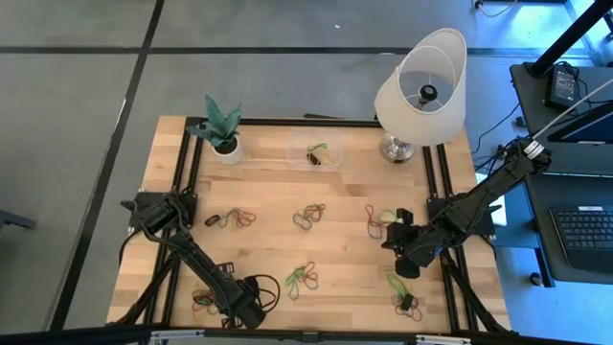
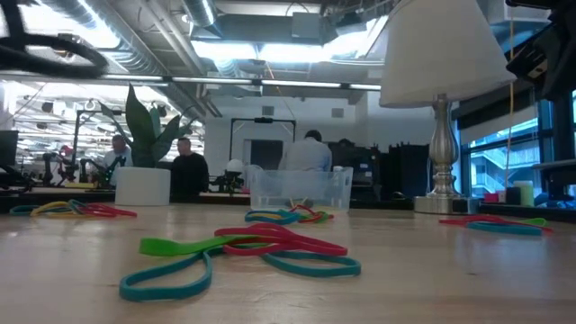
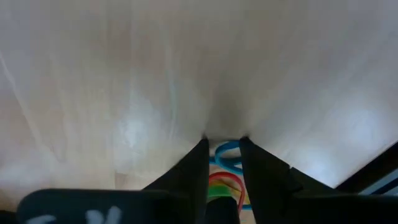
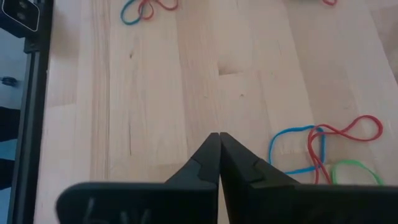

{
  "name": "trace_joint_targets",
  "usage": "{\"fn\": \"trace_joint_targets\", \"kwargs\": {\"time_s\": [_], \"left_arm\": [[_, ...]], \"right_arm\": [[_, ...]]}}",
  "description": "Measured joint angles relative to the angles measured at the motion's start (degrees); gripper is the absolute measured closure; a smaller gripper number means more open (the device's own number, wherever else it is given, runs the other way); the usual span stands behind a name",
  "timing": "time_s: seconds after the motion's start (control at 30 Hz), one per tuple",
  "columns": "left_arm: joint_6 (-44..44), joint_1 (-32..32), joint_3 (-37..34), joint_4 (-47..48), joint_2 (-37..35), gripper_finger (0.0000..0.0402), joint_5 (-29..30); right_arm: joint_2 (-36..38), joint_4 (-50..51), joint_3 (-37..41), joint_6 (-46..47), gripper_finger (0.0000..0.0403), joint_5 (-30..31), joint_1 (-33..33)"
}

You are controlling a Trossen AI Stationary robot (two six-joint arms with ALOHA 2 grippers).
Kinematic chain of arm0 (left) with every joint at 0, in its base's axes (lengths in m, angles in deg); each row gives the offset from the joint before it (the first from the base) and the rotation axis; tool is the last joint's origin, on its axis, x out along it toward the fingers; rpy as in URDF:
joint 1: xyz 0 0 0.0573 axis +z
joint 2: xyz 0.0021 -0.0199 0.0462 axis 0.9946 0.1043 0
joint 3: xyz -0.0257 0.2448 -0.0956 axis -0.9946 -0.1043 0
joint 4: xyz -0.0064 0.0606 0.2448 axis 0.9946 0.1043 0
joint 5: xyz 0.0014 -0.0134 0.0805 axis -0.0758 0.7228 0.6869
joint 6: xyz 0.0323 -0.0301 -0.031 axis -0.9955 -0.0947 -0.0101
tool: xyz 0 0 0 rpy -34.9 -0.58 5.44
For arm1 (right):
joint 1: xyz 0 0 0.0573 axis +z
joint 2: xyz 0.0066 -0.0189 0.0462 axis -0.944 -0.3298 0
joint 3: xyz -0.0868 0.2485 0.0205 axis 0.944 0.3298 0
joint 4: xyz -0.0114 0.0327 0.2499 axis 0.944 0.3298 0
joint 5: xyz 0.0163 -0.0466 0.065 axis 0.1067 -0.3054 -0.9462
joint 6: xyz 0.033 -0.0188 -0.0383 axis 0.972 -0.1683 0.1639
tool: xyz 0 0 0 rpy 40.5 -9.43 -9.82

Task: Pick and place rubber bands into bin
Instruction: Put the red rubber band into the transparent bin

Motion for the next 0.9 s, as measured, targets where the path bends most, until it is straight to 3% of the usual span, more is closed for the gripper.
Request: {"fn": "trace_joint_targets", "kwargs": {"time_s": [0.17,0.4,0.7,0.9], "left_arm": [[2.51,-0.51,-0.13,-1.88,0.02,0.0391,0.63],[7.7,-0.4,0.09,-2.96,-1.96,0.0398,5.04],[18.09,-0.22,0.21,-1.34,-12.05,0.0398,20.86],[21.6,-0.18,0.22,1.07,-17.48,0.0398,25.64]], "right_arm": [[0.0,0.04,0.0,-0.24,0.0394,0.0,0.0],[0.0,0.08,0.0,-0.57,0.0394,0.0,0.0],[0.0,-0.09,0.0,-1.62,0.0394,0.0,0.0],[0.0,-0.1,0.0,-1.92,0.0394,0.0,-0.04]]}}
